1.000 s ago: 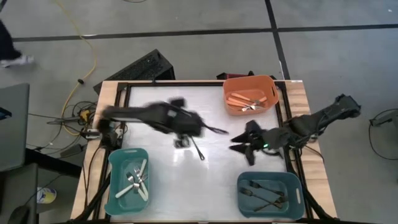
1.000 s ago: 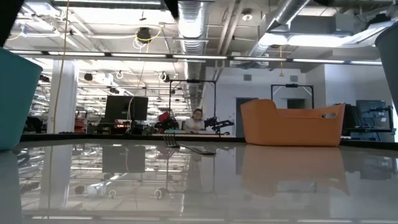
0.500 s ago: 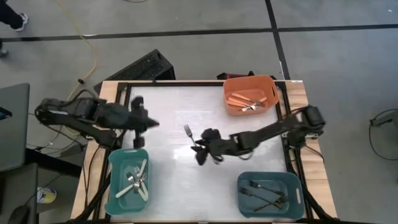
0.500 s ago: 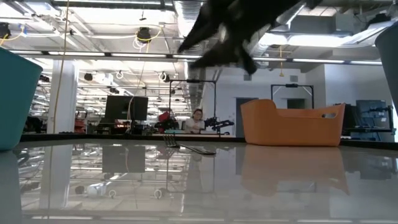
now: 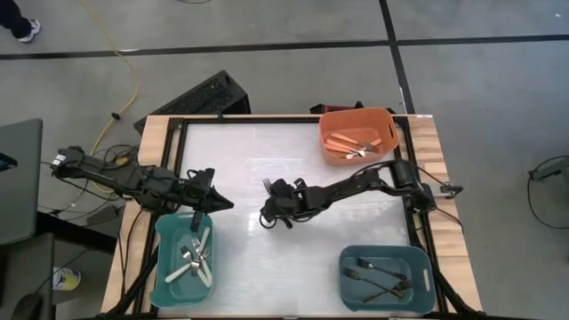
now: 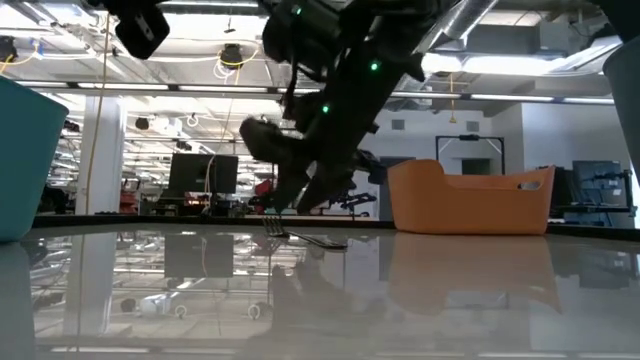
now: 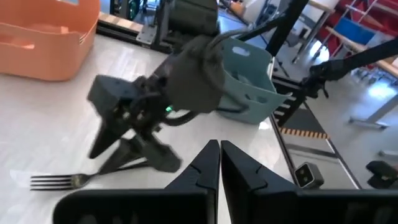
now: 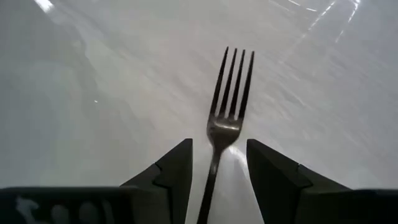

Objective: Sort silverware by color (type)
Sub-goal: Put the black fork into the blue bin

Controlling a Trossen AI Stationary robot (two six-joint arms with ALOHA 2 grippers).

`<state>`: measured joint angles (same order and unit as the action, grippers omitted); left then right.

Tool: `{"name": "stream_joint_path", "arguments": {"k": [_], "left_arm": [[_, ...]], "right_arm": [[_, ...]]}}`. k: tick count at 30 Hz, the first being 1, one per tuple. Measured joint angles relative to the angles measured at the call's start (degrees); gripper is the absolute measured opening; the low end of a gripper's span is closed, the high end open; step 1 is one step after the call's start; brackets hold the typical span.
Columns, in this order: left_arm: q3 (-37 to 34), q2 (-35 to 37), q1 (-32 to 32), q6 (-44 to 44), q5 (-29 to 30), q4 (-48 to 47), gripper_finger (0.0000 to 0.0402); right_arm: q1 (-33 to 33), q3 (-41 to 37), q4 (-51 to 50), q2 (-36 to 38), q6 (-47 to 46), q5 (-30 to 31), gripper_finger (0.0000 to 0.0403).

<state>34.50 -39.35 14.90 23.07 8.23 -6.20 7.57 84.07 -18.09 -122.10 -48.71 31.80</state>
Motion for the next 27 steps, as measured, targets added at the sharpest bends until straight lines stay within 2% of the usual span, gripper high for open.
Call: {"name": "stream_joint_path", "arguments": {"k": [6, 14, 18, 21, 25, 27], "left_arm": [[0.09, 0.02, 0.0, 0.59, 0.17, 1.58, 0.0], [0.11, 0.0, -0.02, 0.54, 2.08, 2.75, 0.0], [0.11, 0.0, -0.02, 0.13, 5.01, 2.92, 0.0], [0.11, 0.0, -0.04, 0.17, 5.98, 3.49, 0.0], [0.11, -0.01, -0.04, 0.34, 6.93, 4.76, 0.0], [0.15, 0.0, -0.04, 1.39, 7.76, 5.22, 0.0]], "right_arm": [[-0.66, 0.88, -1.44, -2.04, 2.01, -0.77, 0.0173], [-2.12, -3.31, 1.84, -1.58, 1.85, -7.56, 0.0173], [-2.12, -6.08, 4.37, -1.43, 0.0, -8.09, 0.0166], [-2.23, -6.66, 2.58, -1.44, -0.87, -9.3, 0.013], [-2.27, -6.69, 0.71, -1.47, 1.25, -9.79, 0.0037], [-2.27, -6.71, 0.69, -1.48, 2.27, -10.46, 0.0024]]}}
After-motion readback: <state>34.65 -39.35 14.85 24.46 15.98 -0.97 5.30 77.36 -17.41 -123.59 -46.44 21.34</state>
